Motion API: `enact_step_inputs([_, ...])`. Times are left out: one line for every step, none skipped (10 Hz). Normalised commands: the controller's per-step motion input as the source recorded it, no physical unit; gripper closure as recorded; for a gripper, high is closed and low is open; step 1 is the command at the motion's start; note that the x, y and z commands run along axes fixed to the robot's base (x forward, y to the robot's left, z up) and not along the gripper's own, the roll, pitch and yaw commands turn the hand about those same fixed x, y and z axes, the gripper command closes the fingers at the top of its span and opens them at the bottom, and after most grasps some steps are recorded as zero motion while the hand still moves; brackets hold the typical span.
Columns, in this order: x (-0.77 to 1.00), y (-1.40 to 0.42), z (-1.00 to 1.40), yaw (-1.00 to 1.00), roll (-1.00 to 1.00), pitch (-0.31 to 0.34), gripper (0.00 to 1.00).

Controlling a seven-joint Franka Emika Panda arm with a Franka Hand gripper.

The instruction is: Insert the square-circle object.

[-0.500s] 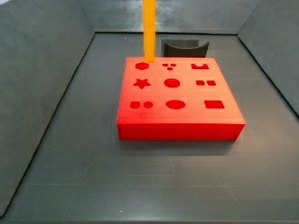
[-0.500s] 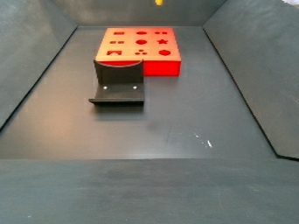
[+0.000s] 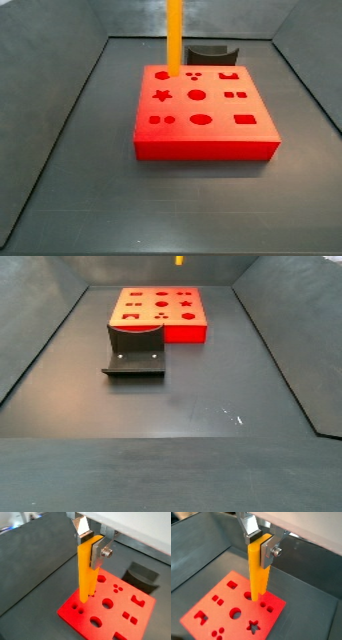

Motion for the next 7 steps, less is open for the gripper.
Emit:
enact_step_inputs([0.0, 0.0, -0.11, -1.0, 0.0, -0.053, 1.0])
enact_step_inputs([0.0, 0.0, -0.18, -1.0, 0.0, -0.021, 1.0])
enact_step_inputs([0.0, 0.0, -0.21, -1.0, 0.0, -0.006, 1.0])
enact_step_inputs([0.0, 0.0, -0.39, -1.0, 0.0, -0.043, 1.0])
enact_step_inputs([0.0, 0.0, -0.49, -1.0, 0.0, -0.023, 1.0])
enact_step_inputs([0.0, 0.0, -0.54, -1.0, 0.0, 0.0, 1.0])
enact_step_inputs([0.0, 0.0, -0.53, -1.0, 0.0, 0.0, 1.0])
